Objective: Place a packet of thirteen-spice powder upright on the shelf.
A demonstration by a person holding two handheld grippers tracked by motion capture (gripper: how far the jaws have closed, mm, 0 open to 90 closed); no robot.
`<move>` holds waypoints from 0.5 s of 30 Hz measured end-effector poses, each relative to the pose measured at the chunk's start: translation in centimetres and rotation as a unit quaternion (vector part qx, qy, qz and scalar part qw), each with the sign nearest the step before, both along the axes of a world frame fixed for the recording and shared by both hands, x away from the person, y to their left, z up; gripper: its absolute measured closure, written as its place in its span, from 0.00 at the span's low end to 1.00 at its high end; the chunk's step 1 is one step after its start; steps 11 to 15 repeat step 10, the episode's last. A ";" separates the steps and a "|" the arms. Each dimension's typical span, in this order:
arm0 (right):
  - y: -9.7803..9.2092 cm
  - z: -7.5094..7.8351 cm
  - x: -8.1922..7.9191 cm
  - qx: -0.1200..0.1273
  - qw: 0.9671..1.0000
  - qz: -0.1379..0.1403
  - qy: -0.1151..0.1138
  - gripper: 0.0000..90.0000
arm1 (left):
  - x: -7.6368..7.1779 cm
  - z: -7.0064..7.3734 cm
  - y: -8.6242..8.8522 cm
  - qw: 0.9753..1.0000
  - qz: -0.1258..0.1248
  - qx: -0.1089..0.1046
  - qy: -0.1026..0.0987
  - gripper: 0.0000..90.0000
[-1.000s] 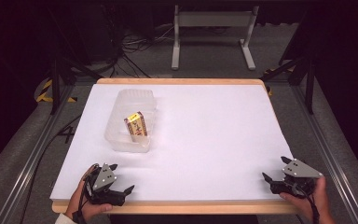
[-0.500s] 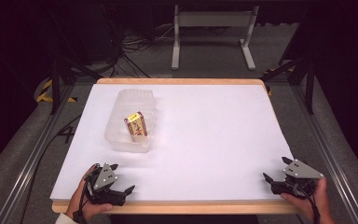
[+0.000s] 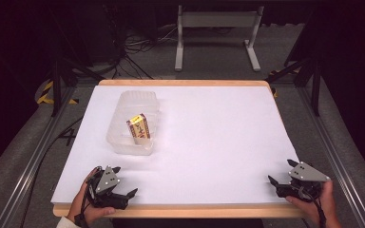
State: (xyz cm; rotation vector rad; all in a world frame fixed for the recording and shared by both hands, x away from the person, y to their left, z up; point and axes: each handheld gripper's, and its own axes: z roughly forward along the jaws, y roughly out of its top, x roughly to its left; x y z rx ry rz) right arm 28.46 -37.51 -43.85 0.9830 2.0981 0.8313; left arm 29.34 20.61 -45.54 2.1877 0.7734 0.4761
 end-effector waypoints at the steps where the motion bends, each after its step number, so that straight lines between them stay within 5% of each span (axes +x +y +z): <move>1: 0.0 0.0 0.0 0.000 1.000 0.000 0.001 0.14 | 0.0 0.0 0.0 1.000 0.001 -0.001 0.000 0.08; 15: -0.3 -0.1 0.2 0.007 1.000 -0.002 0.002 0.15 | 0.3 0.0 -0.2 1.000 0.002 0.001 0.006 0.08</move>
